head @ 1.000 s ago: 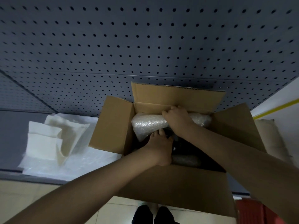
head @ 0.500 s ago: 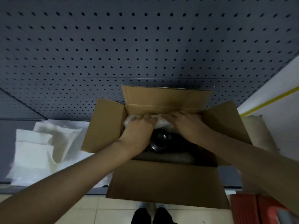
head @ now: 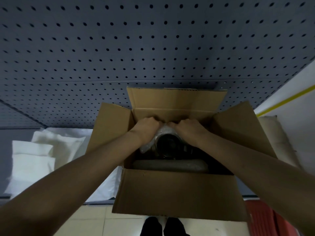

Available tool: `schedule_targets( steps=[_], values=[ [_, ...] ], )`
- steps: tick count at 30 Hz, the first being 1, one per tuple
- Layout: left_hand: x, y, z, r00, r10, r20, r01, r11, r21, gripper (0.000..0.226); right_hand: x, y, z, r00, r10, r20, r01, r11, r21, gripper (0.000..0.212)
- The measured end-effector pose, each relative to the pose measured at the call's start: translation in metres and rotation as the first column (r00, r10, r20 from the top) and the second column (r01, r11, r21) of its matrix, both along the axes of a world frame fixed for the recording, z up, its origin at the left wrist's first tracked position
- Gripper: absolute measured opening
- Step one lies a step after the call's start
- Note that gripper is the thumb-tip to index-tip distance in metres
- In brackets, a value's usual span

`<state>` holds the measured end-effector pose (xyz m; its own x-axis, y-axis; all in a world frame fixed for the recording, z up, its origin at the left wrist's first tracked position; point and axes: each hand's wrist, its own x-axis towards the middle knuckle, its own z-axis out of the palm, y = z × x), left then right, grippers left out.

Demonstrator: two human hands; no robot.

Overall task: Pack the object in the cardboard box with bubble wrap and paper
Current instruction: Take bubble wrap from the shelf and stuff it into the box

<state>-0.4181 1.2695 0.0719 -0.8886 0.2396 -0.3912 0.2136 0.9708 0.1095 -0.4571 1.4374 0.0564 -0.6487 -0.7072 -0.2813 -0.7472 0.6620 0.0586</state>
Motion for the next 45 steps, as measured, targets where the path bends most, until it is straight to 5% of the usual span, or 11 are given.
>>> schedule_targets(
  steps=[4, 8, 23, 30, 33, 38, 43, 45],
  values=[
    [0.001, -0.005, -0.003, 0.999, -0.018, -0.038, 0.018, 1.000, 0.000, 0.032, 0.001, -0.001, 0.009, 0.993, -0.060, 0.106, 0.062, 0.998, -0.008, 0.039],
    [0.005, -0.010, -0.004, 0.998, -0.017, -0.055, 0.015, 0.999, -0.031, 0.029, 0.011, 0.007, 0.024, 0.984, -0.164, -0.070, 0.168, 0.984, 0.060, 0.019],
    [0.013, -0.002, 0.007, 0.993, 0.117, 0.009, -0.117, 0.993, -0.019, 0.027, 0.021, 0.017, 0.026, 0.975, -0.223, -0.024, 0.224, 0.972, 0.069, 0.028],
    [0.050, -0.023, 0.036, 0.972, 0.192, -0.135, -0.178, 0.978, 0.106, 0.047, 0.035, 0.016, 0.052, 0.951, -0.298, -0.079, 0.306, 0.945, 0.117, 0.023],
    [0.073, -0.042, 0.072, 0.927, 0.250, -0.281, -0.209, 0.963, 0.168, 0.044, 0.039, 0.004, 0.065, 0.944, -0.322, -0.076, 0.323, 0.946, -0.006, 0.032],
    [0.117, -0.120, 0.114, 0.762, 0.429, -0.485, -0.313, 0.900, 0.304, 0.034, 0.072, -0.070, 0.101, 0.940, -0.308, 0.144, 0.339, 0.884, -0.321, 0.022],
    [0.169, -0.249, 0.101, 0.691, 0.582, -0.429, -0.471, 0.812, 0.344, 0.034, 0.145, -0.163, 0.150, 0.988, -0.151, 0.030, 0.147, 0.871, -0.469, 0.026],
    [0.192, -0.298, 0.083, 0.697, 0.625, -0.351, -0.504, 0.776, 0.379, 0.033, 0.175, -0.205, 0.148, 0.975, -0.135, 0.176, 0.214, 0.774, -0.596, 0.025]
  ],
)
